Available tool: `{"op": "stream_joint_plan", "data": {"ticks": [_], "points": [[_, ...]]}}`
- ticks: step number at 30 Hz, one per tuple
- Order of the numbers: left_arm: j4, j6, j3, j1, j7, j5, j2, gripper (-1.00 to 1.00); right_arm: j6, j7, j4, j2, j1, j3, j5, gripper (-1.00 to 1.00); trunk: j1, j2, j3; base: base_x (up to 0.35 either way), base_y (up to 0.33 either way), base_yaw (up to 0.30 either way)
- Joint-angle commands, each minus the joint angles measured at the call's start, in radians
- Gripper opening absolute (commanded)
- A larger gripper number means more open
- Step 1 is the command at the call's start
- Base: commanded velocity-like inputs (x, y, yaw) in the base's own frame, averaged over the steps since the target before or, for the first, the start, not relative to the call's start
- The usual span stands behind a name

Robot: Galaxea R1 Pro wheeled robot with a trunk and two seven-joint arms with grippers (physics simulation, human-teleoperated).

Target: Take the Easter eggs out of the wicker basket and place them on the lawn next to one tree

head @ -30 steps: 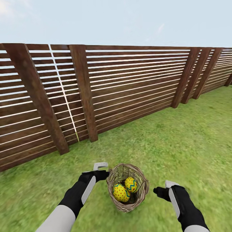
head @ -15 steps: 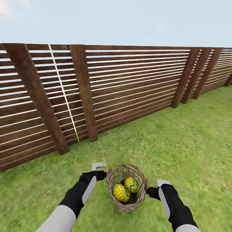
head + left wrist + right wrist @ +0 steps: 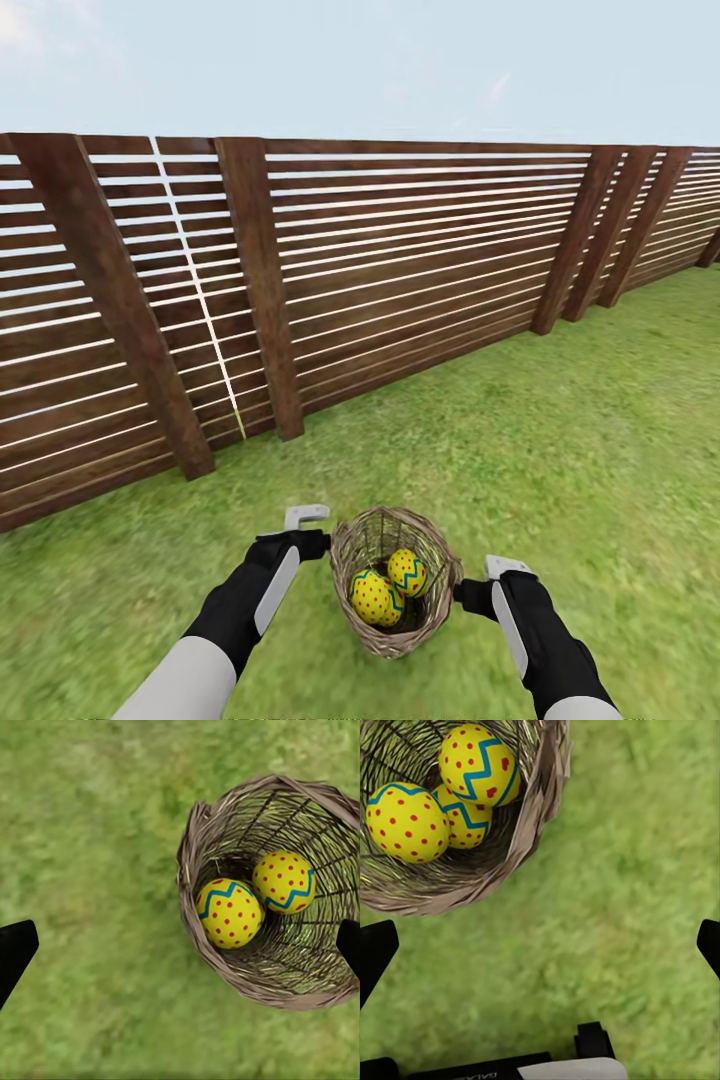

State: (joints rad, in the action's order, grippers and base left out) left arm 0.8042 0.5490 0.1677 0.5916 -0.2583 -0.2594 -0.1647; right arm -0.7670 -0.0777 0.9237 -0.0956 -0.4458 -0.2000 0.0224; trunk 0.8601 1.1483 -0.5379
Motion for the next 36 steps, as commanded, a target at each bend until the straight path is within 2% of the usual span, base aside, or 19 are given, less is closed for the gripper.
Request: {"op": "stream_joint_plan", "data": {"ticks": [1, 36], "points": [[0.001, 0.003, 0.003, 0.001, -0.009, -0.011, 0.001, 1.0, -0.005, -0.001, 0.001, -0.001, -0.001, -0.002, 0.002, 1.0, 0.0, 0.001, -0.002, 0.0, 0.0, 0.0], [0.001, 0.003, 0.004, 0.001, -0.007, -0.012, -0.007, 1.0, -0.011, -0.001, 0.001, -0.001, -0.001, -0.001, 0.002, 1.0, 0.0, 0.001, -0.056, 0.0, 0.0, 0.0]]}}
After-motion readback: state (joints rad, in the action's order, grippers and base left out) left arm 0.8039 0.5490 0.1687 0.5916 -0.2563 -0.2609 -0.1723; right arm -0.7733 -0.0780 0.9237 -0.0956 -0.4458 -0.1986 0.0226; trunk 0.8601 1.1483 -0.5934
